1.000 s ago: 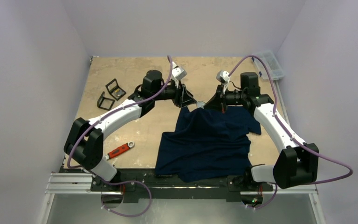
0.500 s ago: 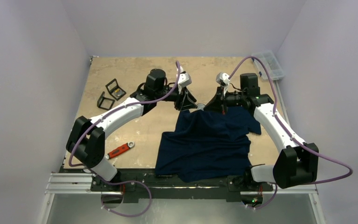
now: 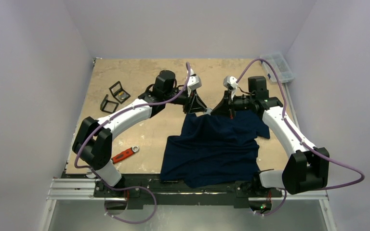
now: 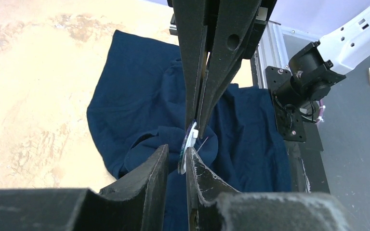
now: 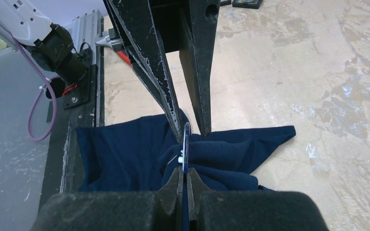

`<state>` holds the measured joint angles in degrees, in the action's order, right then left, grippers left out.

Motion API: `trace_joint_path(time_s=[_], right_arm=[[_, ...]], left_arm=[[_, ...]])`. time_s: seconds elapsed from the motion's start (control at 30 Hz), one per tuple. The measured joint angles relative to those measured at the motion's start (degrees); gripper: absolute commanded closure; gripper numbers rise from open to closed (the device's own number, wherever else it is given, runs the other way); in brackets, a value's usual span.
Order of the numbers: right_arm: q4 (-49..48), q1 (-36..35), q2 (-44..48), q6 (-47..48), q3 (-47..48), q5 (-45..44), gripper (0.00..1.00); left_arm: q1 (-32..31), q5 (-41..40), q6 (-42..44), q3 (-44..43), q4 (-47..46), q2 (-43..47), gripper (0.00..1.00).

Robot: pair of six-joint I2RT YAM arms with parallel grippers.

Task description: Remove the brooch from the garment

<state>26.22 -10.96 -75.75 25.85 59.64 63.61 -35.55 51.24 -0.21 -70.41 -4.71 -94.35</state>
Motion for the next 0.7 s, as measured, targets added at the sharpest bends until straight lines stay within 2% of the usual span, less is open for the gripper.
trace_joint_path(time_s=[0.07, 0.23, 0.27, 0.43, 0.57, 0.7], right_arm=[[0.02, -0.02, 0.00, 0.20, 0.00, 0.04, 1.00], [0.07, -0.02, 0.00, 0.44, 0.00, 0.04, 1.00], [0.11, 0.00, 0.00, 0.50, 0.00, -0.02, 1.00], [0.59, -0.02, -0.26, 0.70, 0.00, -0.09, 0.74], [1.09, -0.02, -0.92, 1.53, 0.02, -0.07, 0.64], [1.88, -0.02, -0.92, 2.25, 0.02, -0.11, 0.58]], left_arm=[[-0.11, 0.04, -0.02, 0.00, 0.22, -0.07, 0.83], [-0.17, 0.57, -0.15, 0.00, 0.55, -0.24, 1.00], [-0.17, 0.76, -0.07, 0.00, 0.74, -0.26, 1.00], [-0.59, 0.20, 3.02, -0.13, 3.43, -0.24, 1.00], [-1.44, -5.51, 9.42, -0.15, 9.07, -0.09, 1.00], [-2.80, -14.16, 16.15, -0.17, 15.17, -0.04, 1.00]])
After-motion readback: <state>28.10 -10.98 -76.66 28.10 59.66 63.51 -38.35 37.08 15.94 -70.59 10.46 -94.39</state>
